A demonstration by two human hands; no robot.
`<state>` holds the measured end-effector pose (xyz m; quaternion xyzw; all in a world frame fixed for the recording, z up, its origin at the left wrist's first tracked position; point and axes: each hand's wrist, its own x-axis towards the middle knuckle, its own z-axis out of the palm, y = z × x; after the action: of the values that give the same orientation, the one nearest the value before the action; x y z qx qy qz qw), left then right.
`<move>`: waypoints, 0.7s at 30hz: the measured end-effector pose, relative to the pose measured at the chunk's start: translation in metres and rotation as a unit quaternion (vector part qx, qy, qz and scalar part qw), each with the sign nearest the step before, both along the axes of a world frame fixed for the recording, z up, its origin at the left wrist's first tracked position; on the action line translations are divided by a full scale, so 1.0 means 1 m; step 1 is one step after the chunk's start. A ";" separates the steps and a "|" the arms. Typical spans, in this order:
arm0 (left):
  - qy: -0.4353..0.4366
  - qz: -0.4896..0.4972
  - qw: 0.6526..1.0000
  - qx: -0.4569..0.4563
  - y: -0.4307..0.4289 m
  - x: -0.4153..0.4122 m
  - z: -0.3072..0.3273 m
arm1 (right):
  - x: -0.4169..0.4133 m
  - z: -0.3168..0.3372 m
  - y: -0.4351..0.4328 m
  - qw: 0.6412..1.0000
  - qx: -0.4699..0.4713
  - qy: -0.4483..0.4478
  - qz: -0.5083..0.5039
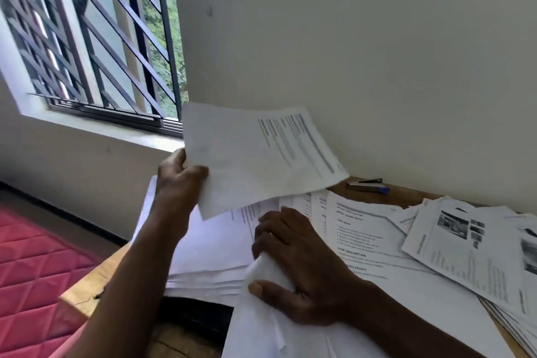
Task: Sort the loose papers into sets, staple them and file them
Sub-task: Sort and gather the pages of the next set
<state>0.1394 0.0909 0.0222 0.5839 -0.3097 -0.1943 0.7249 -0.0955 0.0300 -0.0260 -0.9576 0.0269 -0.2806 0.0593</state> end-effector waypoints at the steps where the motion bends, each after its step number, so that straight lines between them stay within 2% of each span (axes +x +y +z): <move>1: -0.013 0.004 1.000 0.009 0.010 0.002 -0.003 | -0.001 -0.001 -0.001 1.000 -0.002 -0.022 0.009; 6: -0.047 0.126 0.990 0.047 0.048 0.013 -0.022 | -0.002 -0.006 -0.006 0.981 -0.006 -0.195 0.013; 10: -0.106 0.214 0.961 0.141 0.074 0.018 -0.029 | -0.001 -0.005 -0.002 0.949 0.000 -0.312 -0.051; 13: -0.173 0.254 0.929 0.208 0.093 0.010 -0.022 | -0.005 -0.004 0.000 0.937 -0.006 -0.335 -0.096; 18: -0.254 0.214 0.881 0.336 0.111 0.000 -0.012 | -0.004 -0.006 0.001 0.936 -0.034 -0.332 -0.109; 21: -0.270 0.200 0.866 0.371 0.112 -0.003 -0.010 | -0.004 -0.006 0.001 0.936 -0.046 -0.332 -0.109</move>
<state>0.1367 0.2033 0.0120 0.8888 -0.2749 0.0190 0.3663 -0.0998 0.0311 -0.0317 -0.8025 0.0973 -0.5886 -0.0101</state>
